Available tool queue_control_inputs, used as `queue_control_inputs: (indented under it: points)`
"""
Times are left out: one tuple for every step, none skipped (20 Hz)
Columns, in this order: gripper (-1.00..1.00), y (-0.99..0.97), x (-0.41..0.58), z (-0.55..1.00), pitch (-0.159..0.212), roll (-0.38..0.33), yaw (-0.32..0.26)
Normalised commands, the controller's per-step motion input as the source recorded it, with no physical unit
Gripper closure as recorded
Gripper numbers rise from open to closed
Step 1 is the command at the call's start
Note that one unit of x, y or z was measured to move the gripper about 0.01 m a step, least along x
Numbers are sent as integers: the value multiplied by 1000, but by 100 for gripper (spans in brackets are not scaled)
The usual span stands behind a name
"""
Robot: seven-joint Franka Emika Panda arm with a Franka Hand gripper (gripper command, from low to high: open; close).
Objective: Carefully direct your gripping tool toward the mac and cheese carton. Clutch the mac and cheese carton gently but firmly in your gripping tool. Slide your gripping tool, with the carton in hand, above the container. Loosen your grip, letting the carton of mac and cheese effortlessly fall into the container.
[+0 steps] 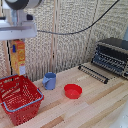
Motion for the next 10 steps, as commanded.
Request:
queue_control_inputs:
  points:
    - [100,809,29,-534,0,-56,39]
    - [100,657,37,-651,-19,-86,42]
    - [100,463,17,-720,-38,-92,43]
    - [100,351,0,-777,-22,-108,46]
    - [100,217,0,-814,-3,-102,54]
    - [100,226,0,-837,0,-111,49]
    - [100,186,0,-817,20,-122,57]
    - [100,146,0,-743,62,-124,63]
    - [100,69,-3,-609,97,-120,62]
    - [100,40,0,-397,131,-104,57]
